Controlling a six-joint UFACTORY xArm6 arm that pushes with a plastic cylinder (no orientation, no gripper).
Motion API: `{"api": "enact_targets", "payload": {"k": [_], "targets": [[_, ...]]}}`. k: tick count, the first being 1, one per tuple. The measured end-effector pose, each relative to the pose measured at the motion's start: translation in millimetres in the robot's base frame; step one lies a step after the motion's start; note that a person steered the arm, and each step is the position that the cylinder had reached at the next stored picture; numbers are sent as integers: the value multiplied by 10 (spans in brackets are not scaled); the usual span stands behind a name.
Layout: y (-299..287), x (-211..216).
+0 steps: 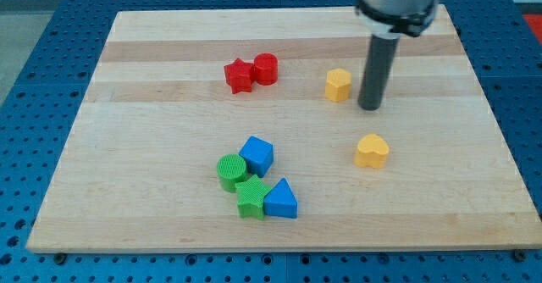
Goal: Push the yellow hexagon to the bottom right of the red circle
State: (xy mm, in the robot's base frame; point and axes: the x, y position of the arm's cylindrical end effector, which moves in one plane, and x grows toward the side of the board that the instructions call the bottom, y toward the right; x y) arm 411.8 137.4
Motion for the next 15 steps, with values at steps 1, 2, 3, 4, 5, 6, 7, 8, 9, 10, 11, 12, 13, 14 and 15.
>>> {"api": "enact_targets", "payload": {"k": [1,2,3,4,5,6,7,8,9,10,11,12,13,14,15], "targets": [[-109,-342],[-440,-348],[-780,-272],[-976,-245],[-700,-230],[-616,147],[-784,556],[-1054,651],[-1140,465],[-1221,329],[-1317,320],[-1379,319],[-1379,188],[-1222,27],[-1064,35]]}}
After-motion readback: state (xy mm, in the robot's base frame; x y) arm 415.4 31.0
